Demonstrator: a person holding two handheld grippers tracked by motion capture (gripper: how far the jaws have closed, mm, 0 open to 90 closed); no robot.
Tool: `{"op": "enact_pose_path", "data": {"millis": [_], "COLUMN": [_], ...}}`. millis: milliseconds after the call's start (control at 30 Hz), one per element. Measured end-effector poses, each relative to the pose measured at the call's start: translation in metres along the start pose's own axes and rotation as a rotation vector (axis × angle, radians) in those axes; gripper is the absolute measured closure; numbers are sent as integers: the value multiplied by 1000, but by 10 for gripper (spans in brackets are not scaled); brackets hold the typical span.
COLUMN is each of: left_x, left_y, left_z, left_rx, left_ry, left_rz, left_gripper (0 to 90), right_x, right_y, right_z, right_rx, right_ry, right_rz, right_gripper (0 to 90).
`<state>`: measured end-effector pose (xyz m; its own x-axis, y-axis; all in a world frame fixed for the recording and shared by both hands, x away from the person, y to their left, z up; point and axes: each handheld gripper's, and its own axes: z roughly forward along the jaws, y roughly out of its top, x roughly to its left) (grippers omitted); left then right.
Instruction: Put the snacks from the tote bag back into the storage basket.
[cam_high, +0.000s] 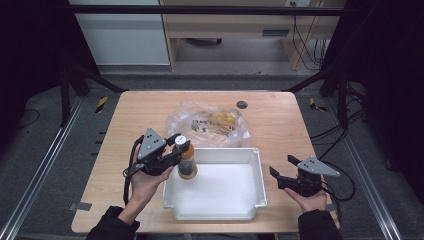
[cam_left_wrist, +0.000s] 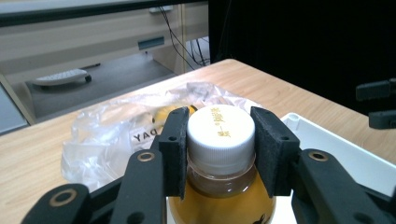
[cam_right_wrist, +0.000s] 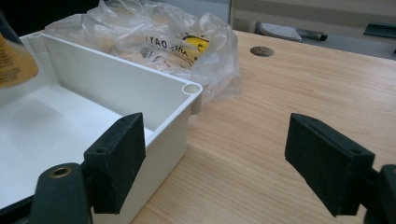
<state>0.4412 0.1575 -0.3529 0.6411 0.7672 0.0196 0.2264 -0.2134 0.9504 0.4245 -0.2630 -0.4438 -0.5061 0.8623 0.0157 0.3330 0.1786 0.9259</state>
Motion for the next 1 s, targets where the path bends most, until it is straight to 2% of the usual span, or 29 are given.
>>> {"op": "enact_pose_path", "data": {"millis": [400, 1000], "left_x": [-3, -12], "left_y": [-23, -35], "left_z": [5, 11], "left_rx": [64, 104], "left_ry": [-3, -21], "left_rz": [0, 17], "left_gripper": [590, 590], "right_x": [-1, 0], "right_y": [0, -1], "right_z": [-1, -1], "right_rx": [-1, -1], "right_ry": [0, 1], "right_rz": [0, -3], "right_gripper": [205, 206]}}
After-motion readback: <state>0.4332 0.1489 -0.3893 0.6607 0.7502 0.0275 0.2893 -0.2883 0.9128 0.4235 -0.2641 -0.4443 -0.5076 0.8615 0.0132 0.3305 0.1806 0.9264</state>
